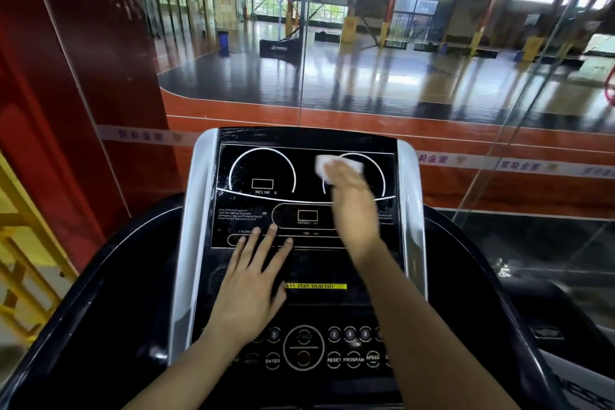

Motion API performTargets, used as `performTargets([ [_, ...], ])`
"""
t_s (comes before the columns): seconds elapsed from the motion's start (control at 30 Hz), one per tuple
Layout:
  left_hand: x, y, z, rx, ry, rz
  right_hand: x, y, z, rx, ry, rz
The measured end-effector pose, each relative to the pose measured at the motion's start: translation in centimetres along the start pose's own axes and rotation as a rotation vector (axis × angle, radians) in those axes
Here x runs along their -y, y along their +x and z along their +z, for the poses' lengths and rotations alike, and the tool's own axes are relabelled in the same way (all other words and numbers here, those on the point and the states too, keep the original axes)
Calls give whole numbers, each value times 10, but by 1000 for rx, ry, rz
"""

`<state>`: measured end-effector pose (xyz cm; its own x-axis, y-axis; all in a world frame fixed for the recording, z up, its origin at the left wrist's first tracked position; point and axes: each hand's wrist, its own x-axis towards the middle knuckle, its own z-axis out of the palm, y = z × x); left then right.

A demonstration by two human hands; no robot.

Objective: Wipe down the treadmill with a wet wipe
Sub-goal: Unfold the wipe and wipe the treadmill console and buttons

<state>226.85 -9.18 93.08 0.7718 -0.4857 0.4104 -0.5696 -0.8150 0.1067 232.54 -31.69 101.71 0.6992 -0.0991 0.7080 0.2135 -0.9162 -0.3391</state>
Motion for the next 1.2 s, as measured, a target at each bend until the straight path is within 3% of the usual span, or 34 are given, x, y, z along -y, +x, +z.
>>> performTargets([
  [0.1, -1, -1, 3, -1, -15, -7, -38, -15, -19, -172, -16, 240],
  [0.2, -3, 0, 4, -10, -23, -7, -15, -19, -5, -197, 40, 298],
  [0.3, -2, 1, 5, -13, -18, 1, 38, -26, 20, 2, 202, 59],
  [0.37, 0, 2, 7, -15, -14, 6, 67, -32, 30, 143, 125, -98],
  [0.47, 3, 1, 7, -26, -9, 19, 57, -37, 23, 177, 88, -212],
  [0.53, 4, -1, 6, -31, -23, 29, 22, -45, 3, 64, 97, -87],
  [0.63, 2, -3, 4, -32, -41, 24, -25, -55, -24, -74, -24, 266],
  [0.73, 2, -2, 4, -25, -54, 16, -17, -62, -16, -123, -102, 328],
  [0.83, 4, -4, 1, -8, -42, 14, 26, -73, 15, -33, 203, 222],
  [0.97, 8, -20, 2, -40, -53, -39, 58, -84, 27, 140, 50, -99],
  [1.03, 12, -28, 1, -55, -60, -61, 37, -83, 20, 71, 89, -66],
  [1.13, 23, -41, -2, -45, -82, -78, 3, -78, -1, -102, -97, 138],
  [1.2, 29, -49, -5, -31, -78, -85, 0, -76, 4, -157, -205, 117],
])
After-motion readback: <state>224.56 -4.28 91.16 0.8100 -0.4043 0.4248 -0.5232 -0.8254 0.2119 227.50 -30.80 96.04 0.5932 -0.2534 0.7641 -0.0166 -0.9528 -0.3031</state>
